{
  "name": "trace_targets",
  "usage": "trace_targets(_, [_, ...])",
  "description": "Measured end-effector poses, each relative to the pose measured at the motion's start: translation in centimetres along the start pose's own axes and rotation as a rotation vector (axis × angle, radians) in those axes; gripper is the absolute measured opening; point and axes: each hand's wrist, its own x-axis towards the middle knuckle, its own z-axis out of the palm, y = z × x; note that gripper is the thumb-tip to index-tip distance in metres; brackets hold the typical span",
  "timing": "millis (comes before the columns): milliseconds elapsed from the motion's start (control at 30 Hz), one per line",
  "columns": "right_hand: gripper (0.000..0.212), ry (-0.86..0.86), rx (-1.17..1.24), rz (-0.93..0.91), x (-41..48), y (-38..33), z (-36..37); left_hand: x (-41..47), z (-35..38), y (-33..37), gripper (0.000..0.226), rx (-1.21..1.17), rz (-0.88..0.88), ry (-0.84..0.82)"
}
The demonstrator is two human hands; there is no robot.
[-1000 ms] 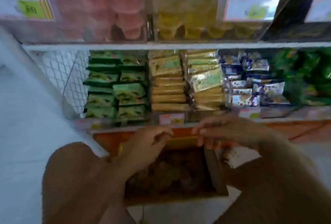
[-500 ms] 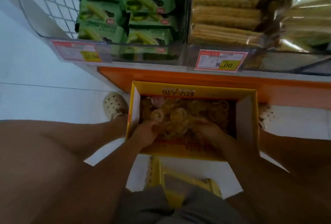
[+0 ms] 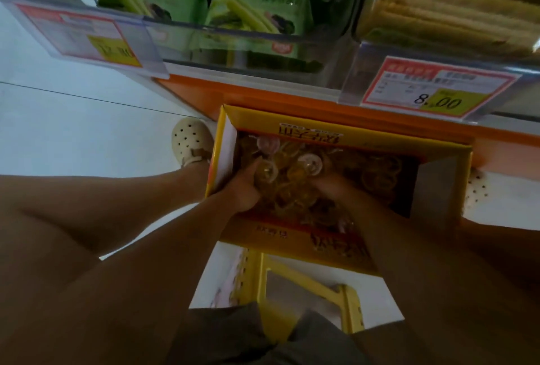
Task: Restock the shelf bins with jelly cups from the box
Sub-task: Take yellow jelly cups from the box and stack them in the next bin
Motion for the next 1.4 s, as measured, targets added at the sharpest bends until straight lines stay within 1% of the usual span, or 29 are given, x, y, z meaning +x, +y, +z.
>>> trace_targets(33, [0.071, -0.005, -0.006, 0.019, 0.5, 0.2, 0.1, 0.3, -0.2, 0.3, 0.077, 0.008, -0.002, 0.000])
trace_targets(67, [0.069, -0.031, -0.032, 0.035, 0.8, 0.3, 0.2, 0.4, -0.4, 0.7, 0.073, 0.019, -0.002, 0.002])
trace_targets(133, [0.055, -0.071, -0.076, 0.034, 0.8, 0.2, 0.5, 0.7, -0.6, 1.5, 0.063, 0.051, 0.005, 0.004])
trace_targets(200, [0.051, -0.073, -0.120, 0.048, 1.2, 0.3, 0.7, 1.3, -0.6, 1.7, 0.064, 0.121, -0.003, -0.005])
trace_targets(267, [0.054, -0.074, -0.156, 0.056, 1.5, 0.3, 0.9, 1.8, -0.6, 1.7, 0.067, 0.193, -0.036, -0.011])
trace_targets(367, [0.058, -0.079, -0.183, 0.063, 1.8, 0.7, 1.4, 2.4, -0.8, 1.6, 0.065, 0.221, -0.063, -0.029])
trace_targets(500, [0.066, -0.143, -0.178, 0.002, 1.4, 0.5, 2.4, 2.8, -1.2, 1.9, 0.060, 0.284, -0.021, -0.040])
trace_targets(567, [0.066, -0.138, -0.144, 0.018, 1.3, 0.7, 3.0, 2.7, -1.4, 1.9, 0.051, 0.313, -0.006, -0.063])
trace_targets(633, [0.063, -0.090, -0.144, 0.037, 1.0, 0.9, 3.2, 2.8, -1.4, 1.5, 0.038, 0.295, -0.001, -0.066])
trace_targets(667, [0.059, -0.073, -0.154, 0.044, 1.0, 1.0, 3.2, 2.8, -1.4, 1.3, 0.035, 0.277, 0.005, -0.052])
trace_targets(733, [0.052, -0.037, -0.130, 0.051, 1.0, 1.1, 3.2, 2.7, -1.3, 0.7, 0.035, 0.216, 0.003, -0.025])
trace_targets(800, [0.049, -0.003, -0.062, 0.066, 0.7, 1.1, 3.2, 2.8, -1.1, 0.3, 0.035, 0.175, 0.001, -0.035])
trace_targets(933, [0.047, -0.050, 0.030, 0.107, 0.4, 1.2, 2.3, 2.4, -1.1, 0.8, 0.027, 0.081, -0.019, -0.021])
trace_targets(1067, [0.039, -0.126, 0.093, 0.170, -0.1, 1.7, 0.8, 2.0, -0.9, 1.2, 0.031, 0.091, -0.043, -0.056])
trace_targets(1200, [0.033, -0.091, 0.130, 0.219, -0.9, 3.1, -0.9, 1.8, -0.8, 1.5, 0.045, 0.130, -0.042, -0.087])
trace_targets(1267, [0.034, -0.096, 0.102, 0.240, -1.2, 3.9, -1.8, 1.6, -0.6, 1.6, 0.045, 0.089, -0.056, -0.083])
trace_targets(1400, [0.048, -0.137, 0.020, 0.299, -1.9, 5.1, -3.2, 1.5, -0.3, 1.5, 0.043, -0.011, -0.141, -0.066])
